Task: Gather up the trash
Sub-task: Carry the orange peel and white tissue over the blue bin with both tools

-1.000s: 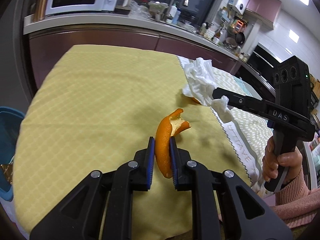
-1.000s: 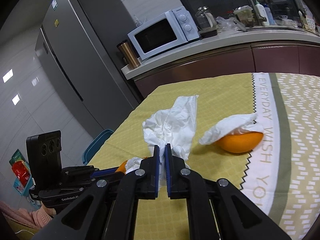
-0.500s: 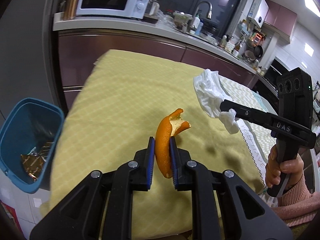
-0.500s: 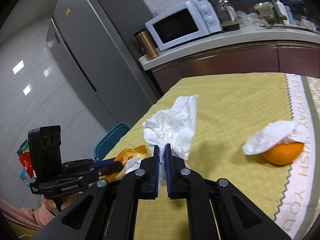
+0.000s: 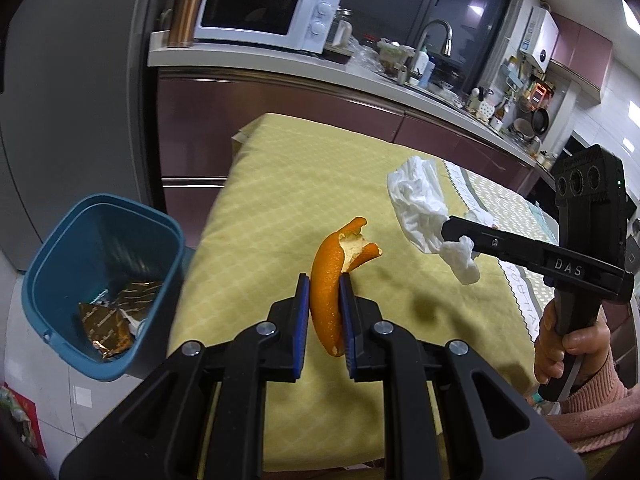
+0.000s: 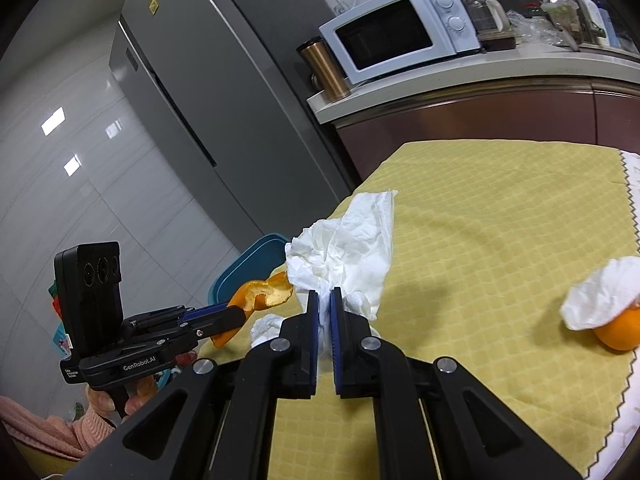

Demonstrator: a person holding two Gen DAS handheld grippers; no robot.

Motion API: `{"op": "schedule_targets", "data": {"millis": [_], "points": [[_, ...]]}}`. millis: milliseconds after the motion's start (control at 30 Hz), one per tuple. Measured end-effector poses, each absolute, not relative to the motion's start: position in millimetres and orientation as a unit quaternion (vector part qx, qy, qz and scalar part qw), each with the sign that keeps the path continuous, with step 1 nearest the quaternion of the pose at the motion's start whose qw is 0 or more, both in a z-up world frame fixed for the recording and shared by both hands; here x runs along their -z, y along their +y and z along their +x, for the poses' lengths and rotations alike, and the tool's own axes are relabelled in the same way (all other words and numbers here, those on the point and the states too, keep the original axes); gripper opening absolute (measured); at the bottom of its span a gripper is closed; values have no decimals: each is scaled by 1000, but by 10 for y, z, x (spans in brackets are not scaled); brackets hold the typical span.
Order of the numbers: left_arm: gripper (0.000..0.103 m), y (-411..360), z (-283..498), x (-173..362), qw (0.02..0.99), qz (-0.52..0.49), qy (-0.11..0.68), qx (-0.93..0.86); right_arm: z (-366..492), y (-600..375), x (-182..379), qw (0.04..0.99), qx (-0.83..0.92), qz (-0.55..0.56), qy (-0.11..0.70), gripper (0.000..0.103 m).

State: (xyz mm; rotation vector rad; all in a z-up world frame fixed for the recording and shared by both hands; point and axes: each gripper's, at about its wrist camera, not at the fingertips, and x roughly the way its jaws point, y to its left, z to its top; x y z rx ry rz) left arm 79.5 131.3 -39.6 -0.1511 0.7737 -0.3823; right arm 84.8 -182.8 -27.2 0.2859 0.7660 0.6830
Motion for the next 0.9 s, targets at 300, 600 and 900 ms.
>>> {"op": "schedule_targets", "data": {"millis": [300, 600, 900], "points": [[15, 1596, 799, 372, 913, -85, 369, 153, 901, -1589, 256, 852, -350, 123, 370, 5], [15, 1805, 776, 351, 918, -91, 365, 128, 983, -1325, 260, 842, -371, 109, 376, 5], [15, 1979, 750, 342, 921, -99, 360, 106, 1037, -1075, 244, 833, -389, 93, 382, 5]]}}
